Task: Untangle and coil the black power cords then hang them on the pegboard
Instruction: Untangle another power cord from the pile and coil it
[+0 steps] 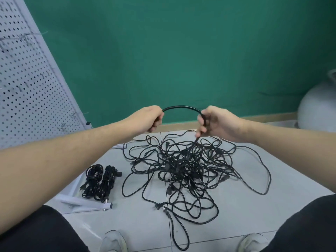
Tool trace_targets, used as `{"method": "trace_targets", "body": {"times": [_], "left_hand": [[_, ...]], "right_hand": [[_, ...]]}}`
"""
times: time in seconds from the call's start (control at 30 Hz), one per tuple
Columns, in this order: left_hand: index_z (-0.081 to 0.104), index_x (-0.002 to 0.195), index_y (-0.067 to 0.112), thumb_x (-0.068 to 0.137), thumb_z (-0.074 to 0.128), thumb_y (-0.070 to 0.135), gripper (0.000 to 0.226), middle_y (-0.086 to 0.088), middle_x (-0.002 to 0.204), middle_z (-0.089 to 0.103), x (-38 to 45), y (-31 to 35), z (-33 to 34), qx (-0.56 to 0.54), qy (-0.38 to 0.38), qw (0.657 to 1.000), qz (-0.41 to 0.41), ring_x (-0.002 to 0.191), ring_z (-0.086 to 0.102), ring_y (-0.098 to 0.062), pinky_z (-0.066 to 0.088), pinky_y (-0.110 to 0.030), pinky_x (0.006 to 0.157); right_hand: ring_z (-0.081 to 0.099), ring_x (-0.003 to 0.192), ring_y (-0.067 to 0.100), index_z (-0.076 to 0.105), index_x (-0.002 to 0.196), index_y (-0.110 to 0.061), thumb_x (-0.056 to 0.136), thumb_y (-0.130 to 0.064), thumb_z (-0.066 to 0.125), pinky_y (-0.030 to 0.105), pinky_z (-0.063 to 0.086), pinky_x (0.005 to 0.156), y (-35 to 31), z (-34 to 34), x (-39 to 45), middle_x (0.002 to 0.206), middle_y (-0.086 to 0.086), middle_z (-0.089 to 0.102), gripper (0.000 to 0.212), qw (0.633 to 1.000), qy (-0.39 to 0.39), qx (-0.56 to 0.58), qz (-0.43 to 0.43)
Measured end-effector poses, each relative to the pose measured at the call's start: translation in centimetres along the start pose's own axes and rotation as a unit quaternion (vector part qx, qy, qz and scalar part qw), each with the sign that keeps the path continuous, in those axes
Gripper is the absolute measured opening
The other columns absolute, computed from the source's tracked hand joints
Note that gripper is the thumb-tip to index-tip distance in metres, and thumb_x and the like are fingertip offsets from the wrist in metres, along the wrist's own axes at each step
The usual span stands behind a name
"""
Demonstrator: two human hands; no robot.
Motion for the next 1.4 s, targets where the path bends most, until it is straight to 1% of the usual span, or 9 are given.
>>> {"method": "trace_targets", "body": {"times": [0.1,0.23,0.53,0.67,0.8,0.97,1.13,1.23,1.4], "left_hand": [[0.046,0.072,0.019,0.096,0.036,0.023,0.026,-0.001,0.064,0.058,0.2,-1.0,0.8,-0.019,-0.023,0.998,-0.05,0.058,0.049,-0.021,0.043,-0.026,0.059],[0.057,0.092,0.015,0.1,0.038,0.037,0.03,-0.009,0.073,0.069,-0.1,-0.3,2.3,-0.064,-0.081,0.994,-0.027,0.073,0.063,-0.026,0.046,-0.037,0.08],[0.043,0.077,0.021,0.108,0.047,0.037,0.035,0.01,0.062,0.036,0.8,2.9,7.8,-0.09,-0.122,0.988,0.034,0.051,0.032,-0.009,0.044,-0.029,0.065],[0.037,0.071,0.023,0.106,0.051,0.031,0.039,0.01,0.056,0.032,1.8,4.2,5.4,-0.205,-0.035,0.978,0.028,0.047,0.024,-0.01,0.033,-0.024,0.053],[0.036,0.066,0.024,0.103,0.056,0.038,0.044,0.011,0.054,0.033,2.4,2.0,3.6,-0.122,-0.013,0.992,0.023,0.048,0.025,-0.012,0.024,-0.022,0.045],[0.042,0.07,0.021,0.101,0.056,0.052,0.046,0.006,0.059,0.039,2.0,-1.9,1.4,0.05,-0.031,0.998,-0.017,0.049,0.03,-0.013,0.028,-0.023,0.047],[0.056,0.107,0.015,0.101,0.048,0.058,0.044,-0.006,0.078,0.066,0.8,-3.7,2.0,-0.073,-0.09,0.988,-0.103,0.047,0.045,-0.018,0.043,-0.027,0.05],[0.055,0.124,0.027,0.1,0.055,0.053,0.035,-0.003,0.112,0.068,0.7,-3.2,1.7,-0.095,-0.057,0.992,-0.052,0.065,0.061,-0.019,0.055,-0.036,0.06],[0.06,0.13,0.039,0.099,0.056,0.042,0.032,0.016,0.136,0.059,0.5,-2.4,0.9,0.016,-0.07,0.994,0.078,0.117,0.063,-0.006,0.047,-0.033,0.102]], "right_hand": [[0.024,0.053,0.016,0.046,0.076,-0.016,0.102,-0.025,0.037,0.03,0.034,0.056,-1.4,-0.1,-0.2,0.062,-0.004,0.025,0.029,0.997,0.067,-0.039,0.003],[0.021,0.053,0.014,0.06,0.084,-0.018,0.101,-0.027,0.044,0.024,0.021,0.045,-3.2,-0.4,-1.4,0.061,-0.008,0.029,0.025,0.976,0.101,-0.187,-0.04],[0.047,0.05,0.02,0.052,0.069,-0.015,0.101,-0.043,0.05,0.028,0.043,0.054,-0.9,-1.0,-3.0,0.052,0.0,0.045,0.043,0.963,0.058,-0.261,0.02],[0.072,0.091,0.013,0.06,0.059,-0.015,0.094,-0.052,0.061,0.03,0.039,0.096,1.9,-2.9,-4.1,0.076,0.007,0.076,0.051,0.949,-0.01,-0.311,0.055],[0.069,0.101,0.017,0.074,0.073,-0.006,0.083,-0.038,0.056,0.029,0.039,0.099,2.2,-4.6,-4.5,0.09,0.008,0.077,0.039,0.951,0.017,-0.308,0.018],[0.044,0.059,0.018,0.059,0.074,-0.009,0.102,-0.025,0.058,0.028,0.044,0.07,1.4,-5.5,-3.9,0.061,0.006,0.042,0.032,0.967,0.108,-0.222,-0.059],[0.044,0.055,0.014,0.073,0.084,-0.026,0.1,-0.036,0.06,0.023,0.04,0.058,-0.1,-2.5,-3.0,0.058,-0.008,0.056,0.023,0.931,0.091,-0.345,-0.073],[0.055,0.075,0.018,0.076,0.091,-0.029,0.099,-0.037,0.061,0.028,0.043,0.075,-0.7,0.4,-2.7,0.086,0.001,0.07,0.019,0.919,0.02,-0.383,-0.092],[0.051,0.065,-0.005,0.076,0.091,-0.023,0.101,-0.032,0.058,0.008,0.034,0.068,-1.6,2.6,-2.2,0.068,-0.023,0.06,0.022,0.917,-0.034,-0.387,-0.089]]}}
Point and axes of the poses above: each hand's wrist, its own x-axis towards the middle knuckle, its own z-axis out of the palm, y = z × x, the point moved 4 cm from there along x, towards the middle knuckle
